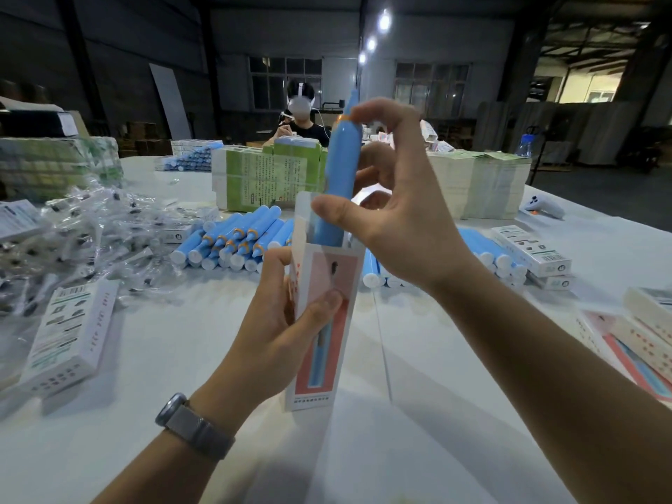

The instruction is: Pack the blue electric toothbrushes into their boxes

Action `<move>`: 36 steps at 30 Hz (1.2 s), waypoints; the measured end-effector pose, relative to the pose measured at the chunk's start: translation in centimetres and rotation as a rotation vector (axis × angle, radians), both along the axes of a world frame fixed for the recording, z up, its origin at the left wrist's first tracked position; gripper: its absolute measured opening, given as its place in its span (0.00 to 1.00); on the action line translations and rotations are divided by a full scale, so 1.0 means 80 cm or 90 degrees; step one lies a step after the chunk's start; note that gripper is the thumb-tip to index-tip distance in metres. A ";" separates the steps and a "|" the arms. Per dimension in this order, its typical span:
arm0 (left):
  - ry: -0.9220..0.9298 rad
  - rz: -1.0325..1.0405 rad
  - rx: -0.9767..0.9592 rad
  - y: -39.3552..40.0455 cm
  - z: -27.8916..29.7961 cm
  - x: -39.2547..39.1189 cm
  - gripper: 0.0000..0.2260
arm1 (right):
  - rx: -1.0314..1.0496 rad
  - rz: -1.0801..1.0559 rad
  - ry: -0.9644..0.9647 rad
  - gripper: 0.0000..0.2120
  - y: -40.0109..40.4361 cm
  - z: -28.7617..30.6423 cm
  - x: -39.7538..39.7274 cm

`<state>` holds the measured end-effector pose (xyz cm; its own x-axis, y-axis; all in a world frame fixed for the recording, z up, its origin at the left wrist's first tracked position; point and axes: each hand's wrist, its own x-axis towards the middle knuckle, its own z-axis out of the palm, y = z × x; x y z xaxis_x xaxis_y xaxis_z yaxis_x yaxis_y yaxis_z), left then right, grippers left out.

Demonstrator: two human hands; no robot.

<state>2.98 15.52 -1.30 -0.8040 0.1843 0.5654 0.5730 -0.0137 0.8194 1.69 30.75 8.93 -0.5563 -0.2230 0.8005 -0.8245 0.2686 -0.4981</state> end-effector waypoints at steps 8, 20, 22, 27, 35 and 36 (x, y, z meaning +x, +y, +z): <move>-0.050 -0.078 0.036 -0.016 0.010 -0.004 0.11 | 0.028 -0.029 0.053 0.20 -0.011 -0.031 -0.006; -0.052 -0.060 0.039 -0.023 0.014 -0.008 0.17 | 0.008 -0.112 0.073 0.08 -0.023 -0.046 -0.011; -0.045 -0.048 0.032 -0.025 0.014 -0.008 0.16 | 0.009 -0.118 0.056 0.09 -0.023 -0.048 -0.011; -0.029 -0.038 0.025 -0.024 0.011 -0.011 0.18 | 0.044 -0.141 0.053 0.11 -0.024 -0.052 -0.014; -0.043 -0.071 0.012 -0.029 0.012 -0.013 0.20 | 0.070 -0.101 0.066 0.06 -0.022 -0.054 -0.016; -0.050 -0.078 0.008 -0.030 0.012 -0.012 0.21 | 0.072 -0.095 0.072 0.08 -0.022 -0.054 -0.017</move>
<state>1.99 13.13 -0.32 -0.8176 0.2776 0.5044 0.5006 -0.0898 0.8610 0.34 28.98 4.63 -0.4978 -0.2365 0.8344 -0.8203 0.4408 -0.3644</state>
